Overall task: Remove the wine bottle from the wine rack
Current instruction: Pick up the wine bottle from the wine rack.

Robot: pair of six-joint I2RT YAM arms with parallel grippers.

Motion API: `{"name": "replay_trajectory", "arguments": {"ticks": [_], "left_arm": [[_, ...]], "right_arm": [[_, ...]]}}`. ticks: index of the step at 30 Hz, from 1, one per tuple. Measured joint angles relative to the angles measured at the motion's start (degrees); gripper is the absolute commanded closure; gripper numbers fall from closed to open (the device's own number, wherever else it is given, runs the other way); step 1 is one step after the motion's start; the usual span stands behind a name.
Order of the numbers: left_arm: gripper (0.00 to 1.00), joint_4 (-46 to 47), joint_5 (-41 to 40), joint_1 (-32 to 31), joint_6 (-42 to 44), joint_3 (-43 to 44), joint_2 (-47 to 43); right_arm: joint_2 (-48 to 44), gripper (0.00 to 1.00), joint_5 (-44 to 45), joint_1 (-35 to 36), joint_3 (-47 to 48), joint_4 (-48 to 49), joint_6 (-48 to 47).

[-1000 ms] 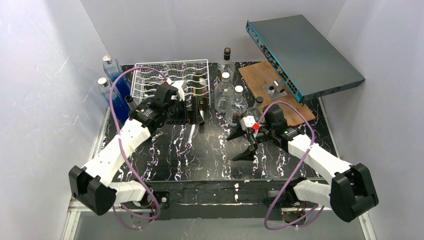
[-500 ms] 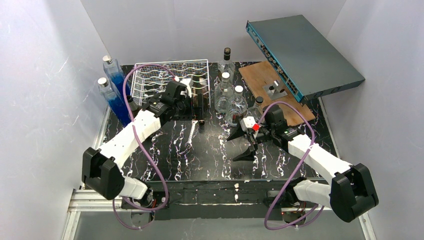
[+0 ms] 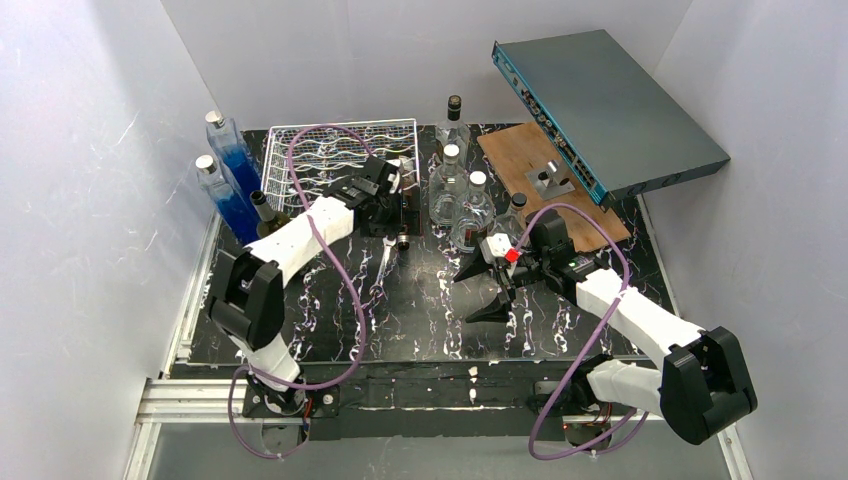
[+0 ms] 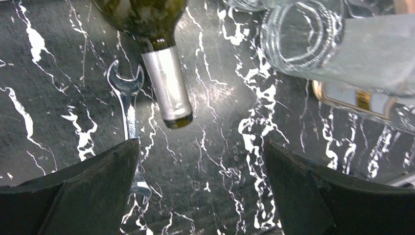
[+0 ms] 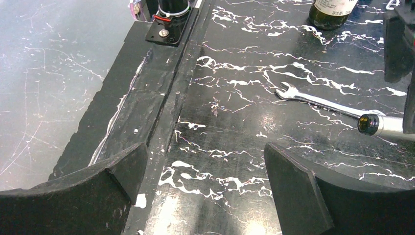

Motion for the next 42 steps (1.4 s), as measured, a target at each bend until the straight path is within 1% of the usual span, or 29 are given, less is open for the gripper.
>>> {"name": "replay_trajectory", "arguments": {"ticks": [4, 10, 14, 18, 20, 27, 31, 36, 39, 40, 42], "left_arm": [[0.04, 0.96, -3.06, 0.00, 0.24, 0.57, 3.37], [0.16, 4.72, -8.02, 0.00, 1.36, 0.57, 7.37], [0.25, 7.89, -10.16, 0.00, 1.79, 0.55, 9.38], [0.38, 10.23, -11.50, 0.00, 2.10, 0.57, 11.56], [0.42, 10.84, -11.78, 0.00, 2.16, 0.57, 12.85], [0.49, 12.59, -12.09, 0.00, 2.12, 0.57, 15.98], [0.50, 13.66, -12.11, 0.00, 2.14, 0.55, 16.17], [0.55, 14.71, -12.15, 0.00, 2.19, 0.55, 16.17], [0.62, 14.91, -12.20, 0.00, 2.21, 0.55, 16.20], [0.67, 14.93, -12.20, 0.00, 2.25, 0.55, 16.22], [0.82, 15.08, -12.35, 0.00, 2.23, 0.55, 16.35]], "right_arm": [[0.00, 0.02, 0.02, 0.00, 0.02, -0.22, -0.52], [-0.09, 0.02, 0.07, 0.00, 0.00, -1.29, -0.92], [-0.44, 0.02, 0.20, 0.00, 0.02, -1.64, -1.18], [-0.59, 0.02, 0.24, 0.00, 0.02, -2.05, -1.88], [-0.59, 0.02, 0.31, 0.00, 0.02, -2.43, -2.23], [-0.59, 0.01, 0.42, 0.00, 0.02, -2.93, -2.73], [-0.59, 0.02, 0.44, 0.00, 0.02, -2.97, -3.06], [-0.59, 0.02, 0.61, 0.00, 0.02, -2.99, -3.54], [-0.59, 0.02, 0.85, 0.00, 0.02, -2.99, -3.69], [-0.59, 0.02, 0.87, 0.00, 0.02, -2.99, -3.74], [-0.59, 0.02, 0.90, 0.00, 0.02, -2.99, -3.76]]}}
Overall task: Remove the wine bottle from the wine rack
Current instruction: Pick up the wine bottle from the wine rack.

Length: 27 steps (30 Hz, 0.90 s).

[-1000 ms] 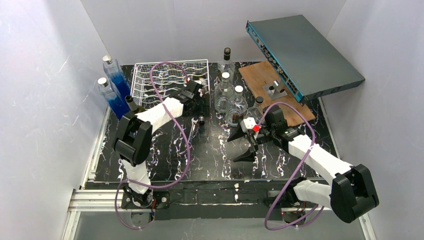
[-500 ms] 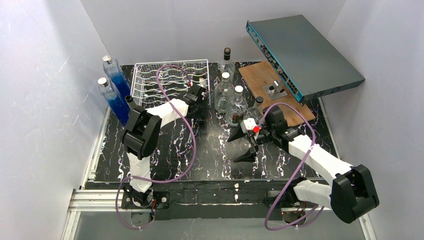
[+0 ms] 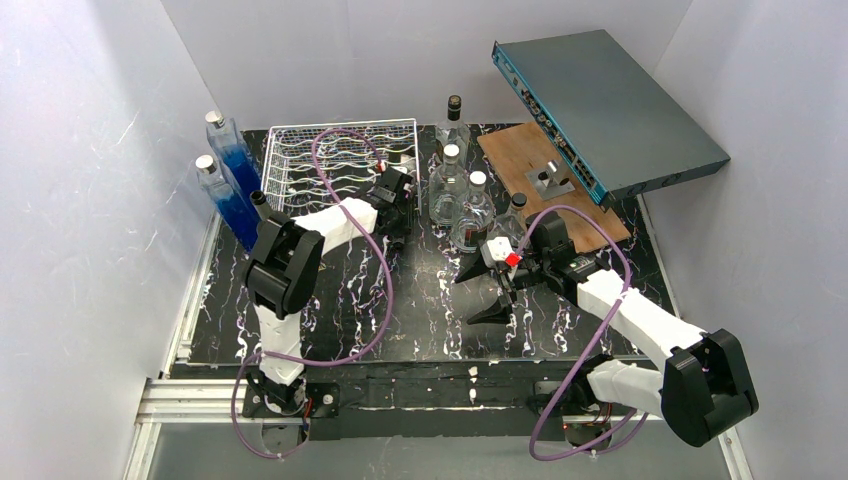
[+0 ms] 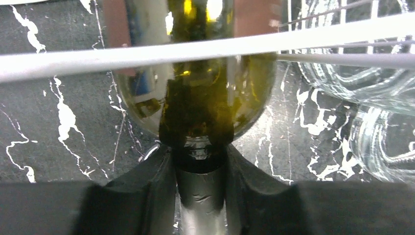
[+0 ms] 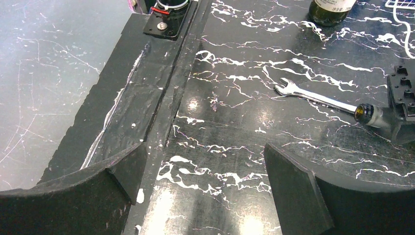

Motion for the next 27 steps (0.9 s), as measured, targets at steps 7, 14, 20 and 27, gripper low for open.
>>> {"name": "replay_trajectory", "arguments": {"ticks": [7, 14, 20, 27], "left_arm": [[1.00, 0.94, -0.31, 0.13, 0.48, -0.74, 0.07], [1.00, 1.66, 0.83, 0.09, 0.81, -4.94, -3.43], [1.00, 0.42, 1.88, 0.07, -0.20, -9.25, -9.40], [1.00, -0.09, 5.01, 0.09, -1.33, -12.83, -14.12]], "right_arm": [[0.00, 0.01, 0.24, -0.04, 0.00, -0.15, -0.09], [0.00, 0.02, 0.37, -0.04, 0.00, -0.90, -0.22], [0.00, 0.02, 0.42, -0.04, 0.00, -1.38, -0.24], [-0.02, 0.02, 0.48, -0.11, 0.00, -1.40, -0.24]]}}
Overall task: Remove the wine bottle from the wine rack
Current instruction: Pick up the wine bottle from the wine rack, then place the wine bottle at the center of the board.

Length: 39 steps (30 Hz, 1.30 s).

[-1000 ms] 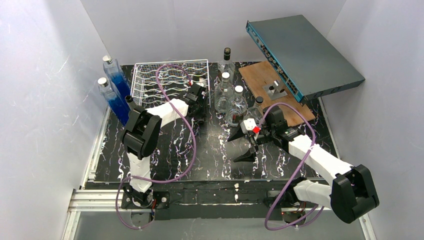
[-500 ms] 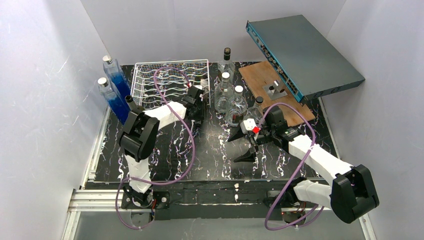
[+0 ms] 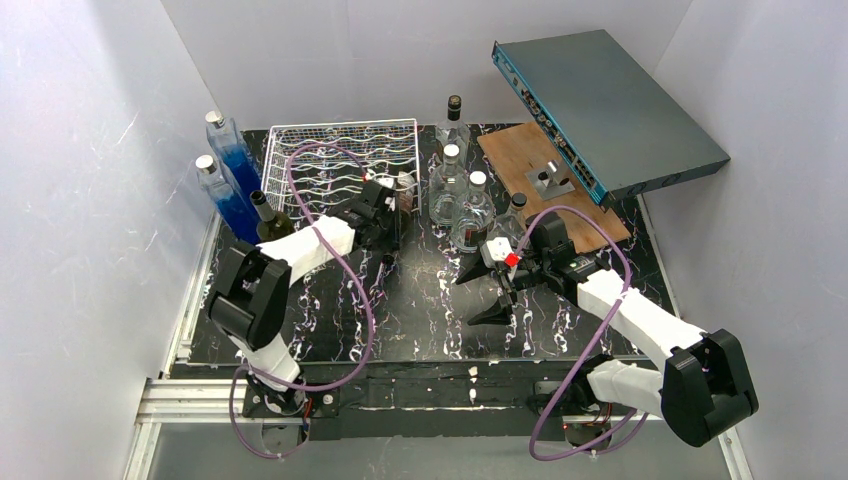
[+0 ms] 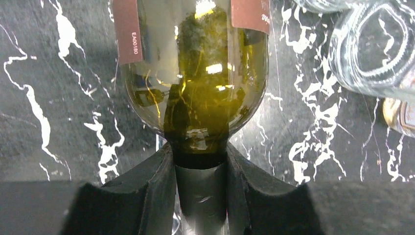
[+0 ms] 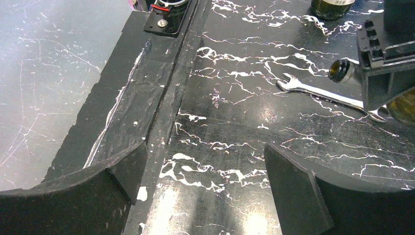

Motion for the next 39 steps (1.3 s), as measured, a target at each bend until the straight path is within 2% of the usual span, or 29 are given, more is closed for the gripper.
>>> {"name": "replay_trajectory", "arguments": {"ticks": [28, 39], "left_arm": [[1.00, -14.10, 10.45, -0.09, -1.36, -7.45, -21.24], [1.00, -21.05, 18.25, -1.66, -1.31, -7.54, -27.54]], "right_arm": [[-0.13, 0.02, 0.07, -0.70, 0.00, 0.02, 0.02], [-0.13, 0.02, 0.02, -1.18, 0.00, 0.02, 0.04]]}}
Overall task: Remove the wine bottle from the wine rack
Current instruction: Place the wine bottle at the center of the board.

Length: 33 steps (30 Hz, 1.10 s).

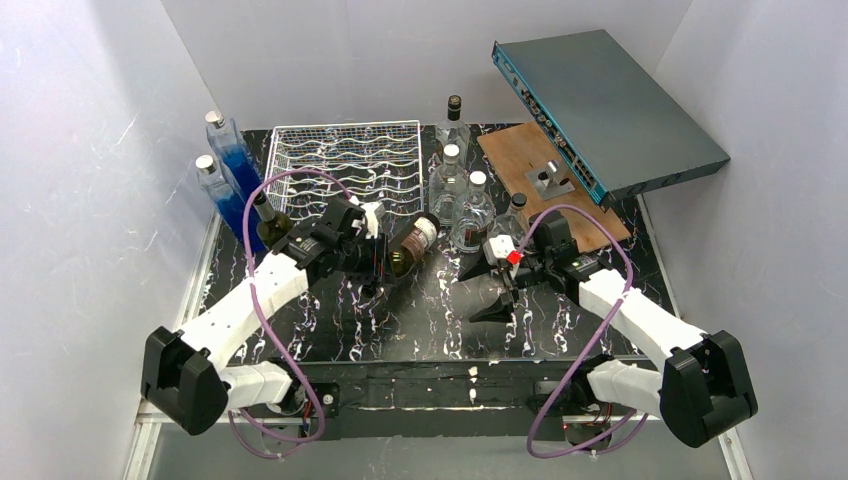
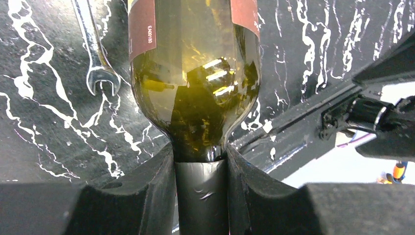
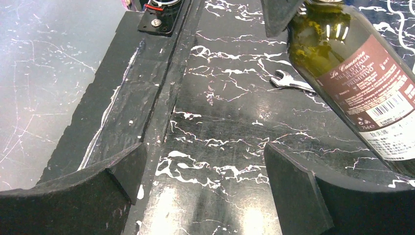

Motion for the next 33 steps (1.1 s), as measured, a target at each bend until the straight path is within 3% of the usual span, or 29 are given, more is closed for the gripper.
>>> {"name": "replay_trajectory", "arguments": {"ticks": [19, 33], "left_arm": [[1.00, -3.78, 5.88, -5.09, -5.16, -2.89, -7.61], [1.00, -4.44, 6.51, -11.21, -8.96, -2.89, -5.60]], "right_arm": [[0.00, 0.02, -0.22, -1.62, 1.09, -6.01, -6.62], [0.00, 0.02, -0.83, -1.70, 1.09, -7.61, -8.59]]}}
